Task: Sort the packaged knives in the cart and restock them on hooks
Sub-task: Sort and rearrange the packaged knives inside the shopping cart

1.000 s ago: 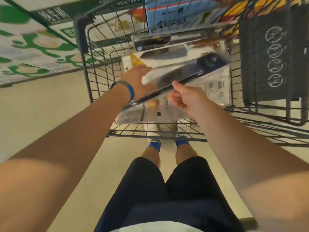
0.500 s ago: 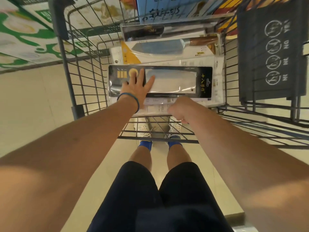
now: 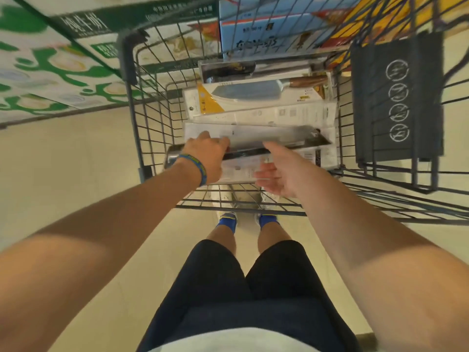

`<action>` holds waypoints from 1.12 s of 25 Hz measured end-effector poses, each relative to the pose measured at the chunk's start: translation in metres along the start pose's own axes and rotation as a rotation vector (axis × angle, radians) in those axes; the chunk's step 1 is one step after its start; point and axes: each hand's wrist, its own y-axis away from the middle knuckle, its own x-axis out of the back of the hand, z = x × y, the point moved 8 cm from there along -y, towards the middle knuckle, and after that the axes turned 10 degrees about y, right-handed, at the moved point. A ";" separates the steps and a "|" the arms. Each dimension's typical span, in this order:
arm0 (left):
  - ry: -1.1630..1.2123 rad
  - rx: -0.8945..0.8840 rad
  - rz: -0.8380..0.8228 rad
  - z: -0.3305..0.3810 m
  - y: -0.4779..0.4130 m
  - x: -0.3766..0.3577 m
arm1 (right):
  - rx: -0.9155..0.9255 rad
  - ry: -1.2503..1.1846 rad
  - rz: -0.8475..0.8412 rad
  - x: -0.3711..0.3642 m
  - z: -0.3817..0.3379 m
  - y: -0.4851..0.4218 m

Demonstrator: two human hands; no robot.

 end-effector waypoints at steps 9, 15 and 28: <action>0.433 0.084 0.518 0.033 0.115 0.072 | 0.410 -0.634 -0.142 -0.021 -0.049 0.110; 0.716 0.101 0.532 0.033 0.132 0.069 | 0.946 -0.285 0.173 0.038 -0.096 0.237; 0.557 0.346 -0.187 0.065 0.085 0.002 | 1.371 -0.147 1.196 0.289 -0.120 0.419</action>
